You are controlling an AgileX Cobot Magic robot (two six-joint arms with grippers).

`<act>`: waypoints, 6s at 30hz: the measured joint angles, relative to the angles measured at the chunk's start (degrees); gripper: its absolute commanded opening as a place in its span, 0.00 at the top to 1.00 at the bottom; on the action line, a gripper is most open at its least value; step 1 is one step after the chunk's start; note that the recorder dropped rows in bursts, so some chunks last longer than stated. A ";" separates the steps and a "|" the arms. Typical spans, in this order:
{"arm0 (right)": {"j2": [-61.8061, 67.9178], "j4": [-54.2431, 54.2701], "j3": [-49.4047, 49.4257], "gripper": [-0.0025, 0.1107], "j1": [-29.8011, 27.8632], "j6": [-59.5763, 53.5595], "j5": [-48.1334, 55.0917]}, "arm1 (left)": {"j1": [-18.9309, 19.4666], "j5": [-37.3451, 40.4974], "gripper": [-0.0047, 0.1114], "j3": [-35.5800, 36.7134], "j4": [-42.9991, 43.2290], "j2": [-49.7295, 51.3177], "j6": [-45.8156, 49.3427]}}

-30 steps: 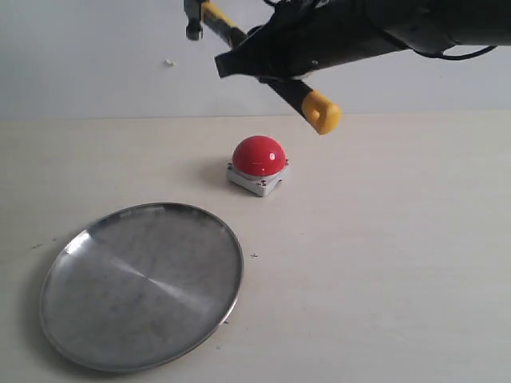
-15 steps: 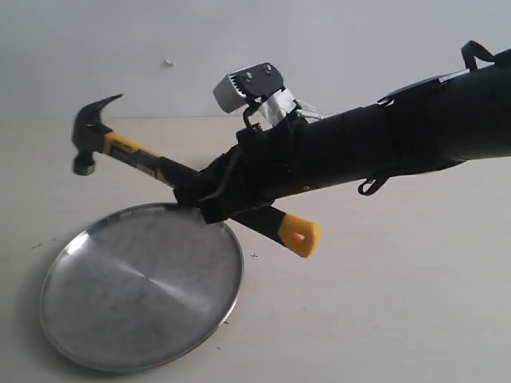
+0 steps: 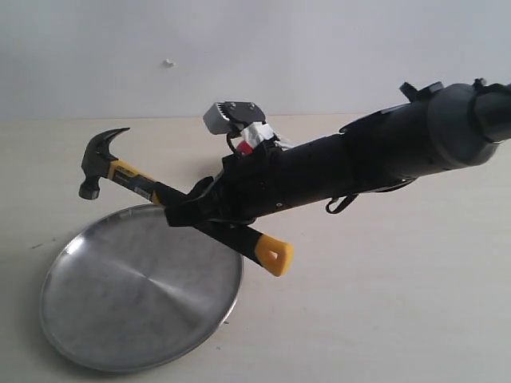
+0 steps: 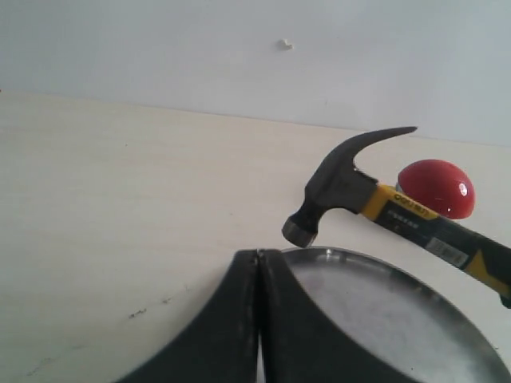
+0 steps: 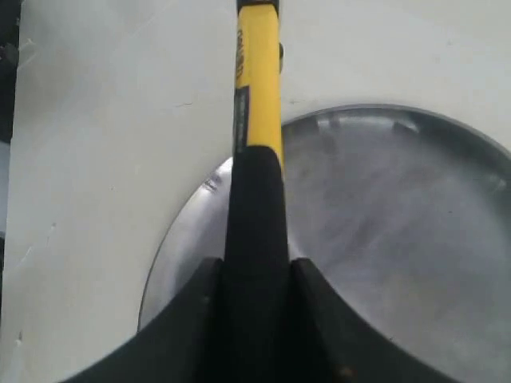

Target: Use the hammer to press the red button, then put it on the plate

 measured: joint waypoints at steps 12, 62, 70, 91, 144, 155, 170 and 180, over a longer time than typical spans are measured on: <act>8.10 0.48 -4.07 0.98 0.00 5.58 3.16 | 0.00 0.00 0.96 0.00 0.00 0.00 0.00; 13.87 0.51 -4.07 0.98 0.00 -0.22 3.40 | 0.00 0.00 0.96 0.00 0.00 0.00 0.00; 13.87 0.93 -4.07 0.96 0.00 1.00 2.97 | 0.00 0.00 0.96 0.00 0.00 0.00 0.00; 13.66 2.42 -4.68 0.52 -0.10 1.48 1.24 | 0.00 0.00 0.96 0.00 0.00 0.00 0.00; -53.53 -21.90 27.12 0.98 -0.32 23.17 -46.54 | 0.00 0.00 0.96 0.00 0.00 0.00 0.00; -53.61 -21.90 27.12 0.98 -0.32 23.17 -46.78 | 0.00 0.00 0.96 0.00 0.00 0.00 0.00; -86.54 -17.34 44.77 0.98 -32.22 23.17 -45.72 | 0.00 0.00 0.96 0.00 0.00 0.00 0.00; -91.66 -17.78 46.79 0.98 -33.05 23.63 -44.85 | 0.00 0.00 0.96 0.00 0.00 0.00 0.00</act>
